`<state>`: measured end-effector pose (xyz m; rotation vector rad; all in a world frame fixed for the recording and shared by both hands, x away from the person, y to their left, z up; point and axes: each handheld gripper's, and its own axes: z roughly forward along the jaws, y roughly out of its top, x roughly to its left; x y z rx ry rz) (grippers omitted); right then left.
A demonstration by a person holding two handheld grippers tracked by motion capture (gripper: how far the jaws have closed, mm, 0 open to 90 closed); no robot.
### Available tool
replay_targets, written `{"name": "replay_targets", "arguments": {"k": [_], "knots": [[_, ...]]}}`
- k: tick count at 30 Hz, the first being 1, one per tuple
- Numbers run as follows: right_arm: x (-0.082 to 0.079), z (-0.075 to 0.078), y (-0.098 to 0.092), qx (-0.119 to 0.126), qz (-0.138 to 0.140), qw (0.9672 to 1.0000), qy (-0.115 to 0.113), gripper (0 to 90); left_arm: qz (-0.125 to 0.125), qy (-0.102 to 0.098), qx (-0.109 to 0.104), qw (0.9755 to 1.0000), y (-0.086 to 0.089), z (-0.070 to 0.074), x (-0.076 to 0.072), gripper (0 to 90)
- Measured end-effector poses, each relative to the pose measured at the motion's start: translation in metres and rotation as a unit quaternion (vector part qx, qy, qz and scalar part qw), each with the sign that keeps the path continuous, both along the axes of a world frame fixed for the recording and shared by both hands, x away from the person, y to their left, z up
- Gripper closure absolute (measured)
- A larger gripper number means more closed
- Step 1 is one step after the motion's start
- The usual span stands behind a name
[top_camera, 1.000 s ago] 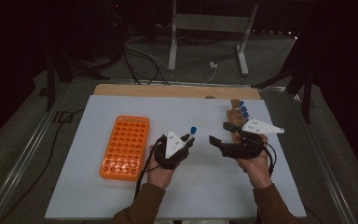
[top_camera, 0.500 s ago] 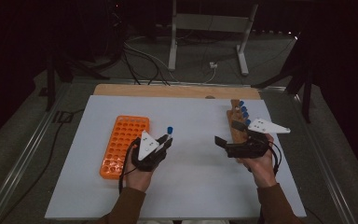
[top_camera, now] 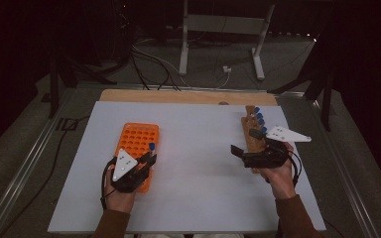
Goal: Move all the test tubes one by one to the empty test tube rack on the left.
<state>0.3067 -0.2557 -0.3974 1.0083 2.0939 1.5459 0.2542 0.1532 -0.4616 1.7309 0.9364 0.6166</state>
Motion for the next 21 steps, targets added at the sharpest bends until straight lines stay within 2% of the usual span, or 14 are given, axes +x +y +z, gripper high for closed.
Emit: {"name": "replay_targets", "arguments": {"k": [9, 13, 16, 21], "knots": [[0.000, 0.000, -0.002, 0.002, -0.003, 1.0000, 0.000, 4.4, 0.000, 0.011, -0.002, 0.9999, 0.018, -0.004, -0.018, 78.0], [-0.001, 0.000, -0.003, 0.002, -0.003, 1.0000, 0.001, 4.5, -0.005, 0.025, -0.009, 0.9996, 0.027, -0.009, -0.023, 77.9], [-0.001, 0.000, -0.003, 0.002, -0.001, 1.0000, 0.000, 4.6, -0.010, 0.038, -0.001, 0.9992, 0.030, -0.014, -0.027, 77.9], [-0.001, 0.000, -0.002, 0.003, -0.001, 1.0000, 0.000, 4.9, -0.019, 0.052, 0.031, 0.9980, 0.030, -0.022, -0.031, 77.8]]}}
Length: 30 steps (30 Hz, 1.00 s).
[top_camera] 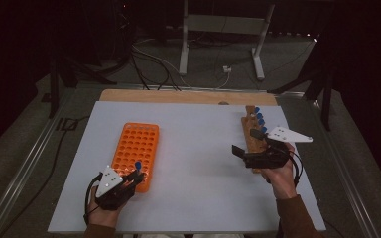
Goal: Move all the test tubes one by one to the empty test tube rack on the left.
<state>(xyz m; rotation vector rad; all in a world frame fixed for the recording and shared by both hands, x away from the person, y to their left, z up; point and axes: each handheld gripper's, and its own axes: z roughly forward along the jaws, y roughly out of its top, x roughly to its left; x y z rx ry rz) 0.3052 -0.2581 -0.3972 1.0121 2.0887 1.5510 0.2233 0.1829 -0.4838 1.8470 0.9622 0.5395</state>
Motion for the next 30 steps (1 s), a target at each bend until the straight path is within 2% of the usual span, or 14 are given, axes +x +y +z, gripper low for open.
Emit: {"name": "replay_targets", "arguments": {"k": [4, 7, 12, 30], "knots": [[0.000, 0.001, -0.001, 0.001, -0.001, 1.0000, -0.002, 5.1, -0.005, 0.006, 0.026, 0.9996, -0.002, -0.004, -0.002, 77.9], [0.000, 0.001, -0.002, 0.001, -0.002, 1.0000, -0.002, 5.2, -0.007, 0.009, 0.036, 0.9993, -0.003, -0.006, -0.002, 78.0], [0.000, 0.000, -0.001, 0.001, 0.000, 1.0000, -0.002, 5.5, -0.012, 0.016, 0.066, 0.9976, -0.007, -0.010, -0.002, 78.2], [0.001, -0.002, -0.003, -0.002, -0.001, 1.0000, 0.000, 5.8, -0.006, 0.014, 0.074, 0.9972, -0.010, -0.010, -0.004, 76.0]]}}
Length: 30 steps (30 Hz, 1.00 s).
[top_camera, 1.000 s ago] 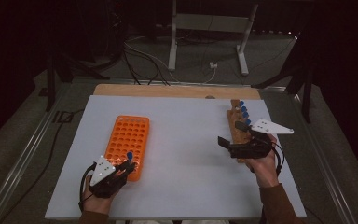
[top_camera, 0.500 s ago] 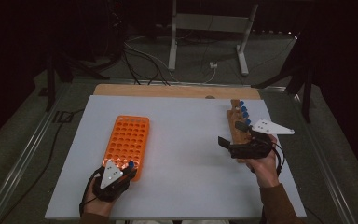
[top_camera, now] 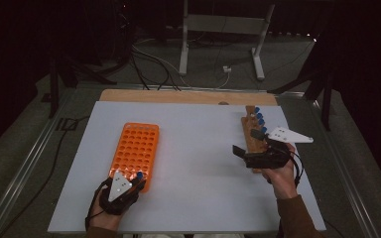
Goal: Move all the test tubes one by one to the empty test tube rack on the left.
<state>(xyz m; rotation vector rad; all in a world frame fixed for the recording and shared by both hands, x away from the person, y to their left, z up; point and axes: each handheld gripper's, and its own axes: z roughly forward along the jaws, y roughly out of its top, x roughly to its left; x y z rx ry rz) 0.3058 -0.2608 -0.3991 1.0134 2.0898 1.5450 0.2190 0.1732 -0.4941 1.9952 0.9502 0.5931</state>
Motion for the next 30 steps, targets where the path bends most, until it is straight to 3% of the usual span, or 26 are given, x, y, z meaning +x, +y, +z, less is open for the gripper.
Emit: {"name": "replay_targets", "arguments": {"k": [5, 9, 13, 18, 30], "knots": [[0.001, 0.000, -0.002, 0.001, -0.004, 1.0000, -0.001, 5.8, -0.005, -0.007, -0.015, 0.9999, 0.001, 0.001, -0.001, 61.5], [0.002, 0.000, -0.005, 0.004, -0.007, 1.0000, -0.001, 5.9, -0.009, -0.027, -0.036, 0.9989, 0.003, 0.007, -0.003, 53.8], [0.002, 0.000, -0.005, 0.003, -0.008, 1.0000, 0.000, 5.8, -0.007, -0.046, -0.040, 0.9981, 0.002, 0.012, -0.006, 61.9], [0.002, 0.001, -0.007, 0.003, -0.013, 0.9999, -0.002, 5.9, -0.005, -0.045, -0.034, 0.9984, 0.004, 0.013, -0.005, 77.4], [0.007, 0.012, -0.033, -0.001, -0.066, 0.9975, -0.025, 6.4, -0.007, -0.040, -0.037, 0.9985, 0.006, 0.012, -0.004, 77.6]]}}
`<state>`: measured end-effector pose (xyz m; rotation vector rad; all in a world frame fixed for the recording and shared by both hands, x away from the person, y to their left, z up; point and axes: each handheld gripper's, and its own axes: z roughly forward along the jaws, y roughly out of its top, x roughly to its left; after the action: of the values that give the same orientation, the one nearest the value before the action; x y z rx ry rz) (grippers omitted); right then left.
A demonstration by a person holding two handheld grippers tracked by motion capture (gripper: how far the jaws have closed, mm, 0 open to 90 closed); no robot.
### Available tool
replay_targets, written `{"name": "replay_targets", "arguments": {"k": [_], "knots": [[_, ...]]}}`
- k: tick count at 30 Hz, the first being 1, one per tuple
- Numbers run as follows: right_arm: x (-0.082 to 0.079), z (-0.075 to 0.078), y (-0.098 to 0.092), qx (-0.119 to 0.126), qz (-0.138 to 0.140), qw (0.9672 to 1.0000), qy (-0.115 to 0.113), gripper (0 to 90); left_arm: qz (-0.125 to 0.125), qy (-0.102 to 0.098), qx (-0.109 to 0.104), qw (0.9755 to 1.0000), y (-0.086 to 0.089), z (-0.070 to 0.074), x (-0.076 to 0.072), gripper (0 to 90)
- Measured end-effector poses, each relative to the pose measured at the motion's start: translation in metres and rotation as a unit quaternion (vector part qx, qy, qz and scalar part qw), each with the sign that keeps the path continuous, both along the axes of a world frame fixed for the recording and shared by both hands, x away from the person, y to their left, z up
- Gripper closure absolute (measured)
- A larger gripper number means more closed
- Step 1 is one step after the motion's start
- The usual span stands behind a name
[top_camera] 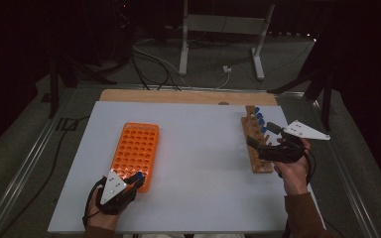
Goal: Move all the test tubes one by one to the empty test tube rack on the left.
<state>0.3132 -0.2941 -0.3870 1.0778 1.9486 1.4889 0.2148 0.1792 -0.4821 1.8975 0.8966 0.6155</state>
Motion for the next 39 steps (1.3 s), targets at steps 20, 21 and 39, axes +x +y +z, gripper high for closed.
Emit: {"name": "replay_targets", "arguments": {"k": [20, 21, 39], "knots": [[0.045, -0.038, -0.024, -0.036, -0.081, 0.9953, 0.041, 17.1, 0.067, -0.021, -0.105, 0.9920, 0.027, 0.013, 0.002, 9.6], [0.046, -0.039, -0.024, -0.038, -0.081, 0.9951, 0.043, 17.1, 0.074, -0.025, -0.109, 0.9910, 0.028, 0.014, 0.001, 9.7], [0.062, -0.066, -0.027, -0.075, -0.093, 0.9890, 0.087, 72.0, 0.127, -0.030, -0.109, 0.9854, 0.041, 0.015, 0.006, 0.7]]}}
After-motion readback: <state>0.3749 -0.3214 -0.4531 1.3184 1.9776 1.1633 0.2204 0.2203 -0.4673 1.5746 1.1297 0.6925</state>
